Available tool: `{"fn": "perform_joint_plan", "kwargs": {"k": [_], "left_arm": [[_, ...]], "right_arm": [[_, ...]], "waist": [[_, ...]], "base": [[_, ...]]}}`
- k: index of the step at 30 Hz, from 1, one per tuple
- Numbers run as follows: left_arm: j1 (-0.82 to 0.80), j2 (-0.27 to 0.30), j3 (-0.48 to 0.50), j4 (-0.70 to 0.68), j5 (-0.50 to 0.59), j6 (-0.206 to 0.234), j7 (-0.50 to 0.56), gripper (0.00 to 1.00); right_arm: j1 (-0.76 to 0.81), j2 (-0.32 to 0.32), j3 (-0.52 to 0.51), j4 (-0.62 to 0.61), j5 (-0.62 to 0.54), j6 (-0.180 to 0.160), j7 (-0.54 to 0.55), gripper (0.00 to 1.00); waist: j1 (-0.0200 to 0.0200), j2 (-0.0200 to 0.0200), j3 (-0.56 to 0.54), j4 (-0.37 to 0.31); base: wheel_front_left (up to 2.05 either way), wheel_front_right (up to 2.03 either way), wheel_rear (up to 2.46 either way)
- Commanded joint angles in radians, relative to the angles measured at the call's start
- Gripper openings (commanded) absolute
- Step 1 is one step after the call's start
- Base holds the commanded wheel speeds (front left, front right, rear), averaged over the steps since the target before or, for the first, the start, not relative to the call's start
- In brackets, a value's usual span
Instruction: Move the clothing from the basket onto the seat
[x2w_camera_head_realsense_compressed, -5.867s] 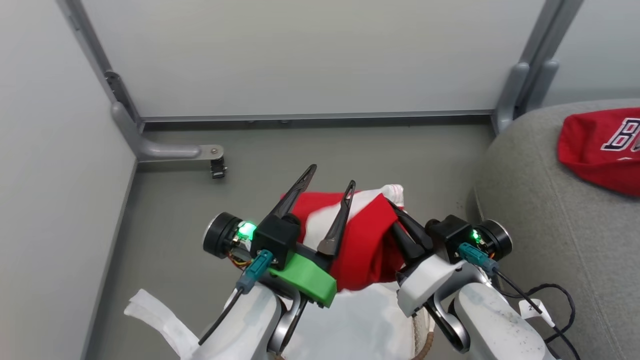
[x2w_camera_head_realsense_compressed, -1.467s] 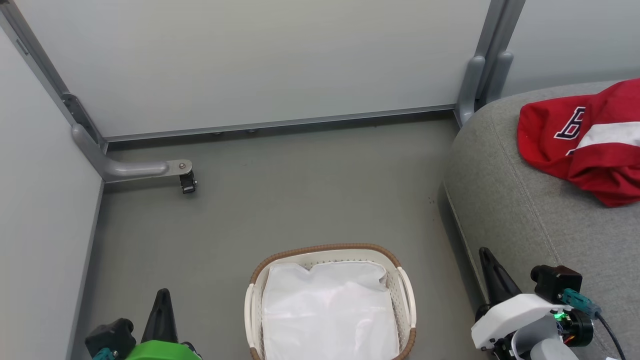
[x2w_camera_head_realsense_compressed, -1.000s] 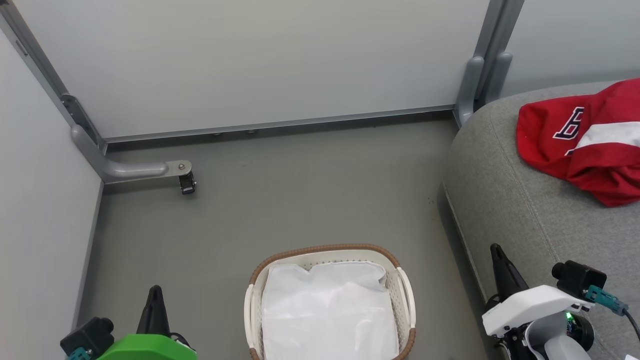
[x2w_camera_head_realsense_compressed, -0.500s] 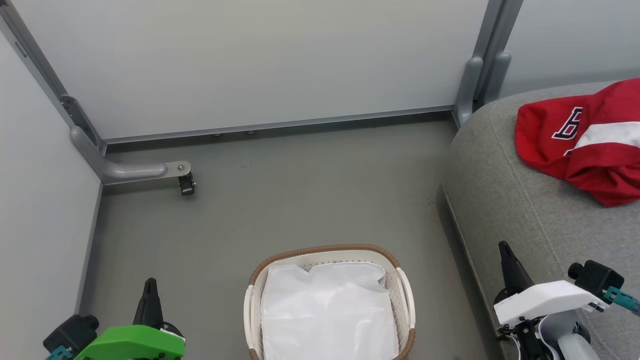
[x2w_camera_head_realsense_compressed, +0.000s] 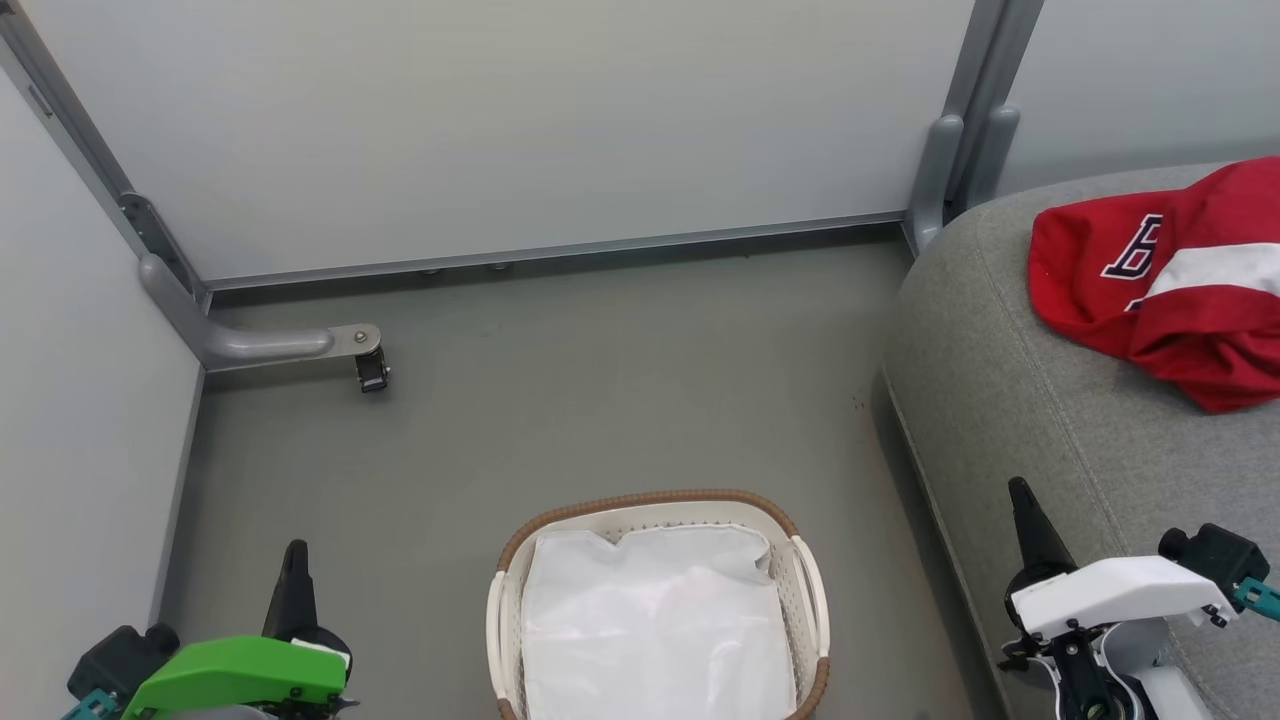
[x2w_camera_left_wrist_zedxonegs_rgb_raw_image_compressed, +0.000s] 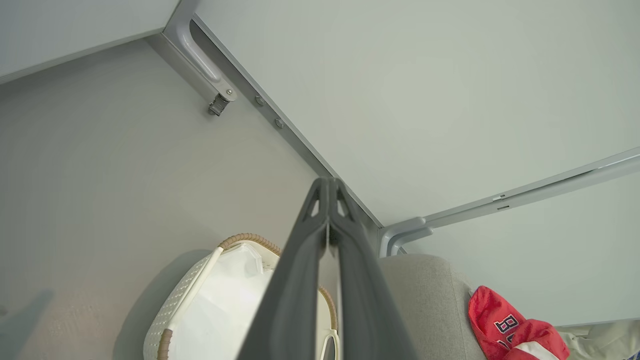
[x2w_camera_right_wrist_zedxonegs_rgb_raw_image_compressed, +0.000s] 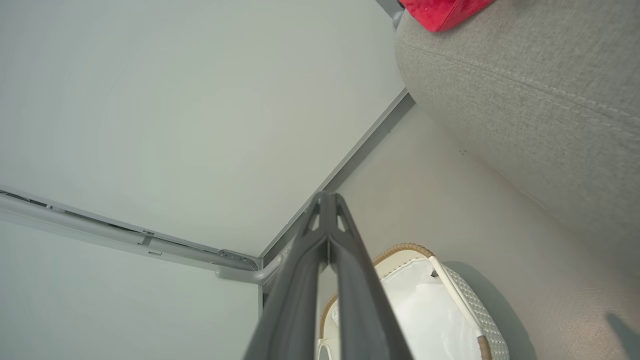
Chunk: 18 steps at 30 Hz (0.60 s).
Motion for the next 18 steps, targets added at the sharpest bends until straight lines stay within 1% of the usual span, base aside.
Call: {"fn": "perform_joint_plan", "kwargs": {"k": [1, 18], "left_arm": [[-0.032, 0.006, 0.009, -0.015, -0.035, -0.005, 0.007, 0.0], [-0.048, 0.007, 0.029, -0.032, -0.203, -0.018, 0.054, 0.0]], "right_arm": [[-0.004, -0.004, -0.008, -0.017, 0.032, 0.0, 0.01, 0.0], [-0.001, -0.004, -0.034, -0.036, 0.204, 0.0, 0.057, 0.0]], "waist": [[0.0, 0.0, 0.0, 0.0], [0.0, 0.0, -0.003, -0.003]], "base": [[0.0, 0.0, 0.0], [0.0, 0.0, 0.0]]}}
